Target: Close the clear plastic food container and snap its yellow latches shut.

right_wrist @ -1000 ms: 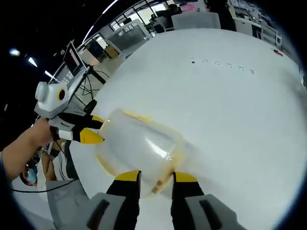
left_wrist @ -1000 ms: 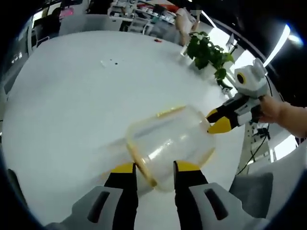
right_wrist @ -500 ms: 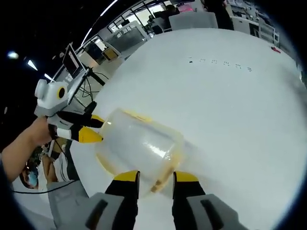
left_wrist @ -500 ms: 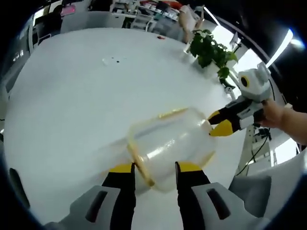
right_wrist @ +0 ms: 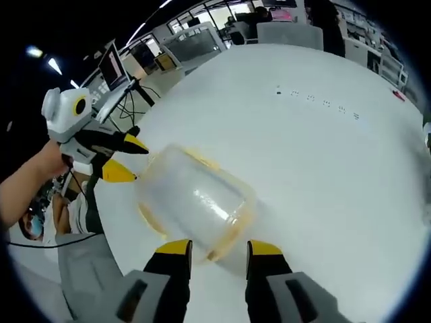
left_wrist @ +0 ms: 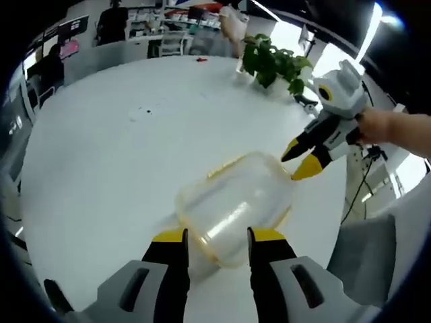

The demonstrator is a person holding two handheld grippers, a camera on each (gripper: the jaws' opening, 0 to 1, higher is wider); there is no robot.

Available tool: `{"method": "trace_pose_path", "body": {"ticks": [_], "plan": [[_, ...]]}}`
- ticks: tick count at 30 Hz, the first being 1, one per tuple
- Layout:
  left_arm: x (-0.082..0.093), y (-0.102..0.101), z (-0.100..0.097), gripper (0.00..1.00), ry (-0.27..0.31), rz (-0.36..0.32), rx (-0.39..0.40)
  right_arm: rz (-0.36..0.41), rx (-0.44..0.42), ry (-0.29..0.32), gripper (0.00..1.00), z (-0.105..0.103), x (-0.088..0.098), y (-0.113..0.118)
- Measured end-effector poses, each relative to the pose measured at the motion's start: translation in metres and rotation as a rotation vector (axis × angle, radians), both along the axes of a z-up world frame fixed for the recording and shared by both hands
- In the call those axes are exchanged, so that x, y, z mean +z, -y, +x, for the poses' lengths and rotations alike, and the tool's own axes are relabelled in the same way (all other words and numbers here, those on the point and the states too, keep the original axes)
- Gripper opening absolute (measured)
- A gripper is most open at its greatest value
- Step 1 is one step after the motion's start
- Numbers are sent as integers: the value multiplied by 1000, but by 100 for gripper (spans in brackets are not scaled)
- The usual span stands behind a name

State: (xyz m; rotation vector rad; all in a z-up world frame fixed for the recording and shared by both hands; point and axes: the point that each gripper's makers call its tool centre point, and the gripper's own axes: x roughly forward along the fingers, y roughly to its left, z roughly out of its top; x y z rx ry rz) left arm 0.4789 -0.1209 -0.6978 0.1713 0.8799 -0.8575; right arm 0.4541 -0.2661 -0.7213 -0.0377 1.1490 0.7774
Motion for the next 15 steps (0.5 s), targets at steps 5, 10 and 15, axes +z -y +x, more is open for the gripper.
{"method": "trace_pose_path", "body": {"ticks": [5,10,15], "plan": [[8,2,4,33,2,-13,-12,0,40,18,31,1,9,-6],[15,3,7,34,31,14,-61,-22,90,16,31,-1,8,-9],[18,9,6,35,38,20,-114,-43,156,27,30,-4,5,-12]]}}
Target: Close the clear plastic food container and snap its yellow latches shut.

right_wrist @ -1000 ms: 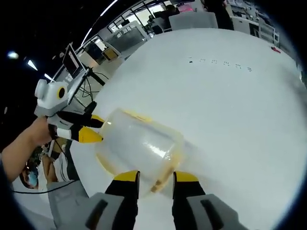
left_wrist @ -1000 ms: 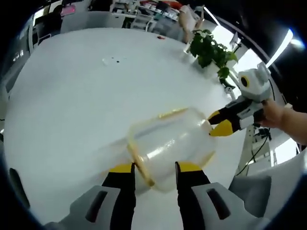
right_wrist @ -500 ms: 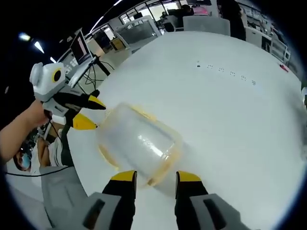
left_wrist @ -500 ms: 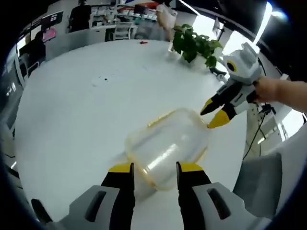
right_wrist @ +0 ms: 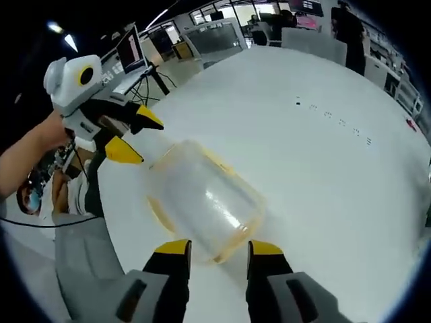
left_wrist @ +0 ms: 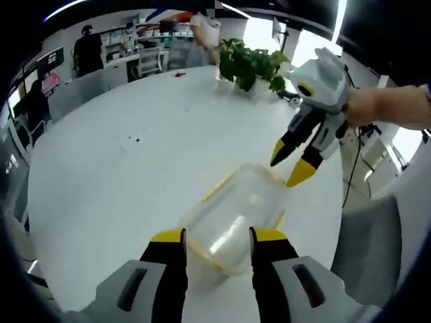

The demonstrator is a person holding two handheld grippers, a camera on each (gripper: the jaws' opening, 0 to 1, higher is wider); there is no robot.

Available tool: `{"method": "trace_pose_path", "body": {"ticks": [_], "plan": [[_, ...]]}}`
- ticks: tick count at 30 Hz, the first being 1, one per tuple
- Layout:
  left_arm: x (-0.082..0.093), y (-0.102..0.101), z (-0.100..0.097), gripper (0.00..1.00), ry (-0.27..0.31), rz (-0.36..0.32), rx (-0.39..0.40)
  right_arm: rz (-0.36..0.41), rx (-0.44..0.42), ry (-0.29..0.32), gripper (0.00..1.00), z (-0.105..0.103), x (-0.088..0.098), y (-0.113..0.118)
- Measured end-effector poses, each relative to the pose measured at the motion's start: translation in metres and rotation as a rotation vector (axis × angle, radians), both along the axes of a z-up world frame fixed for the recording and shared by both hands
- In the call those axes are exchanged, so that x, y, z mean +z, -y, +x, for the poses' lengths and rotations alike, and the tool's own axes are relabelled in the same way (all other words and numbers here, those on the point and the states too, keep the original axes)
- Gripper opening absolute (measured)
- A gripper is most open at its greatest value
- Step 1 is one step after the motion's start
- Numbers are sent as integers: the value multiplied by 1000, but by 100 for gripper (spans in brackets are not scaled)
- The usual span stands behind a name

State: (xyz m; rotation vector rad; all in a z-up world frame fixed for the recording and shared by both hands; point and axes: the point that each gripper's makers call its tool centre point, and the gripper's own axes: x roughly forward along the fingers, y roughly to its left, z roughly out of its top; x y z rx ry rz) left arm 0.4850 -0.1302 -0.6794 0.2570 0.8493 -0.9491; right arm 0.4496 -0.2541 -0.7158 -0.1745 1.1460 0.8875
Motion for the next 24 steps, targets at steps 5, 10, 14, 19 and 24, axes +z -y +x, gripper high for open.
{"method": "trace_pose_path", "body": {"ticks": [5,10,14,19,24], "plan": [[-1,8,-5,35,-2,17,-52,-24,60,3,28,-2,-1,-2],[-3,14,-8,36,-8,31,-91,-42,101,22,29,1,1,-3],[-3,19,-9,36,-1,46,-123,-72,163,53,29,4,0,-3],[-3,28,-13,36,4,38,-177,-66,202,58,29,3,1,-10],[-6,35,-16,38,5,52,-218,-47,235,62,30,3,0,-20]]}}
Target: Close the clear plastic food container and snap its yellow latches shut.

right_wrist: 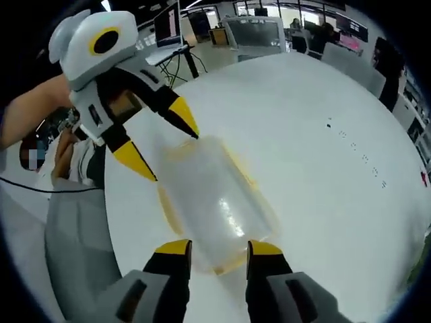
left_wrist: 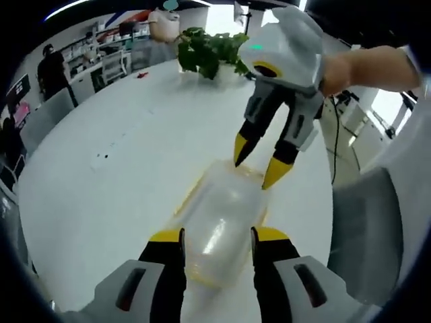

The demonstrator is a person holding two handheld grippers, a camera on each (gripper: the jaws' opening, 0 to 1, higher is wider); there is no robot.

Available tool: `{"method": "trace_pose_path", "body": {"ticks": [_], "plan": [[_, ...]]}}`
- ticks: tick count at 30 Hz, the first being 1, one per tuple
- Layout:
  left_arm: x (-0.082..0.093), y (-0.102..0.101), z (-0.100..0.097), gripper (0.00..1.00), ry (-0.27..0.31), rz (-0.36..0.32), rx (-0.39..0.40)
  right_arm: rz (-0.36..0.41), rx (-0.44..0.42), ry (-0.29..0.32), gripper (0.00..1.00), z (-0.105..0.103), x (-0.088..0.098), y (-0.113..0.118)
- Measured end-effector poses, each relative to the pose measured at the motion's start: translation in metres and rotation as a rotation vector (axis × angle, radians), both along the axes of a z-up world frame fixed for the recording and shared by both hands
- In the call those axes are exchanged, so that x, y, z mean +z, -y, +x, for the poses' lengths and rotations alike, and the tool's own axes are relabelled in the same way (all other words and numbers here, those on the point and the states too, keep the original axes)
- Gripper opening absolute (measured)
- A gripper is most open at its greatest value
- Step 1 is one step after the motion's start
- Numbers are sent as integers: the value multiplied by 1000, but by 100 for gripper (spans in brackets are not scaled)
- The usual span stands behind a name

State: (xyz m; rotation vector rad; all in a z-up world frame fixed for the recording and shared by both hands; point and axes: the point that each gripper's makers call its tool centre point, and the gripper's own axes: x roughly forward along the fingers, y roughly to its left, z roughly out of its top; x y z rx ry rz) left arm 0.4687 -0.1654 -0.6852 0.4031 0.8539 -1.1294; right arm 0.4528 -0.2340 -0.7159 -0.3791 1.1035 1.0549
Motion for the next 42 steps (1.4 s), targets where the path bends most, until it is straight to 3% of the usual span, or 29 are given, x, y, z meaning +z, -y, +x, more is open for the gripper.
{"method": "trace_pose_path", "body": {"ticks": [18,25,35,42], "plan": [[-11,19,-3,38,30,55,-111,13,155,81,28,5,-1,-17],[-12,24,-5,37,31,58,-125,34,170,92,28,7,1,-27],[-19,20,-3,36,53,106,-163,28,273,132,28,7,-4,-39],[-20,20,-1,35,52,105,-162,47,298,142,27,7,-3,-46]]}}
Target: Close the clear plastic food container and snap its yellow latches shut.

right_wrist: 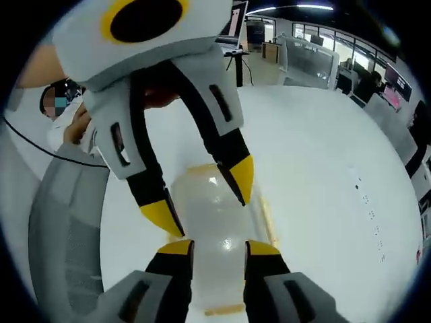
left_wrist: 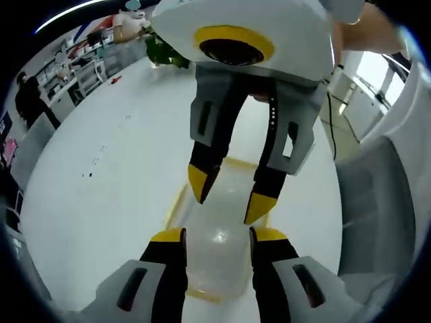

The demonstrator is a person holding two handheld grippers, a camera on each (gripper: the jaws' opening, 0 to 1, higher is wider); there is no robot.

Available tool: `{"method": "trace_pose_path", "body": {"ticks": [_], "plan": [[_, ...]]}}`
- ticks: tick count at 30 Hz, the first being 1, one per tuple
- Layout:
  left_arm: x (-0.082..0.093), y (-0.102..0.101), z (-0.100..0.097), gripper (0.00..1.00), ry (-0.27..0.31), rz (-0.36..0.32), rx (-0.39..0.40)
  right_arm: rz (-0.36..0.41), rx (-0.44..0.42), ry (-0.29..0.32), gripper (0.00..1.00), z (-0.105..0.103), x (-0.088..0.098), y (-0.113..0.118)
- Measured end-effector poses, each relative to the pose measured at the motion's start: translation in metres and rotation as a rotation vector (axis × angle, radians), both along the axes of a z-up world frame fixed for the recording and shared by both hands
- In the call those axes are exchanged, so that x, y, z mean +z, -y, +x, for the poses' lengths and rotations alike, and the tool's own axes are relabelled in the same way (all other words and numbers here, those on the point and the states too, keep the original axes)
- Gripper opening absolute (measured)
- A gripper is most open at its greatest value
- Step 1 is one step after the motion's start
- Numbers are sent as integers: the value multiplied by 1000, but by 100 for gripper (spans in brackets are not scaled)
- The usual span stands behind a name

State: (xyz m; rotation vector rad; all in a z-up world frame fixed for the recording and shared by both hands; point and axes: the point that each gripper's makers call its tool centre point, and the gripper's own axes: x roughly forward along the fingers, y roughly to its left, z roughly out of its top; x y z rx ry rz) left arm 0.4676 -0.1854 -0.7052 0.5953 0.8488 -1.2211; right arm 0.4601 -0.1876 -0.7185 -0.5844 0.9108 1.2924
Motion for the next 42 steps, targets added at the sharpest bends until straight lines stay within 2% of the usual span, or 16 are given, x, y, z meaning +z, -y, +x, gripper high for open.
{"method": "trace_pose_path", "body": {"ticks": [18,22,42], "plan": [[-4,4,-6,35,-12,-11,6,4,-27,22,26,18,-1,2],[-8,4,-13,36,-6,21,-35,6,-33,23,26,22,-1,4],[-16,2,-26,40,17,57,-80,13,-14,31,29,33,-1,1]]}}
